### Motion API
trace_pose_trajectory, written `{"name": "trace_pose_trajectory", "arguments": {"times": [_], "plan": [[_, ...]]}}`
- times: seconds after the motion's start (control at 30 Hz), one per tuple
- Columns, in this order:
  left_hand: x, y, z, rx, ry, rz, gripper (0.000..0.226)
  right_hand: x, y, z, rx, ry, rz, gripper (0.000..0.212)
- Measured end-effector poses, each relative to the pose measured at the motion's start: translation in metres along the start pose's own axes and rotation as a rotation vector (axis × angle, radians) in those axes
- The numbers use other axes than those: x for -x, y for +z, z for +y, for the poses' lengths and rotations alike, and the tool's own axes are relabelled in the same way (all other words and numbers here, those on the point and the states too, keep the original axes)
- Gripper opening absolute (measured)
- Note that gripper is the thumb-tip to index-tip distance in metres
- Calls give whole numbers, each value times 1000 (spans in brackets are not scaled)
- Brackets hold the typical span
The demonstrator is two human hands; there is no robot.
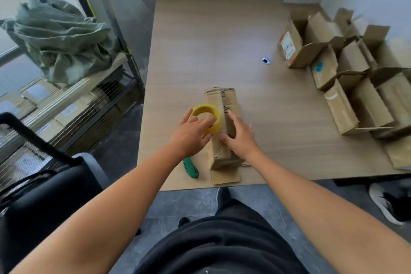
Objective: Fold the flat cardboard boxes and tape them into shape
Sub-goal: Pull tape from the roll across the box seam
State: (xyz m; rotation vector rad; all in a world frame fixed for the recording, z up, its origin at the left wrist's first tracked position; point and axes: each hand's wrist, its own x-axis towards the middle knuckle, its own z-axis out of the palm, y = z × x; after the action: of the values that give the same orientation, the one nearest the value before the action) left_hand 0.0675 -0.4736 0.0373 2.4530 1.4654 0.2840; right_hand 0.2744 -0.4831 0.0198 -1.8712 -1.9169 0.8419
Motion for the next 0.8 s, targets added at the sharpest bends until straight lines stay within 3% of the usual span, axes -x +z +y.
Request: {"name": "trace_pose_trajectory", "arguments": {"times": [0.1,0.27,0.47,0.57,0.67,0.8], "plan": [[-17,9,4,-35,61,-30,46,-4,-20,-5,-199,3,45,73],[-37,6,0,-47,98,41,45,-20,-48,-2,-124,-49,67,42],[-60,-15,-6,-78,120,47,43,-42,-60,-5,-211,-125,56,8],[-72,-25,-4,-76,121,66,40,-52,-68,-8,-278,-189,67,3],[-80,-43,-2,-49,149,160,23,-62,-88,-12,-472,-190,60,8],[-91,-84,1,-71,304,349,32,-71,-127,-20,-674,-245,16,11]]}}
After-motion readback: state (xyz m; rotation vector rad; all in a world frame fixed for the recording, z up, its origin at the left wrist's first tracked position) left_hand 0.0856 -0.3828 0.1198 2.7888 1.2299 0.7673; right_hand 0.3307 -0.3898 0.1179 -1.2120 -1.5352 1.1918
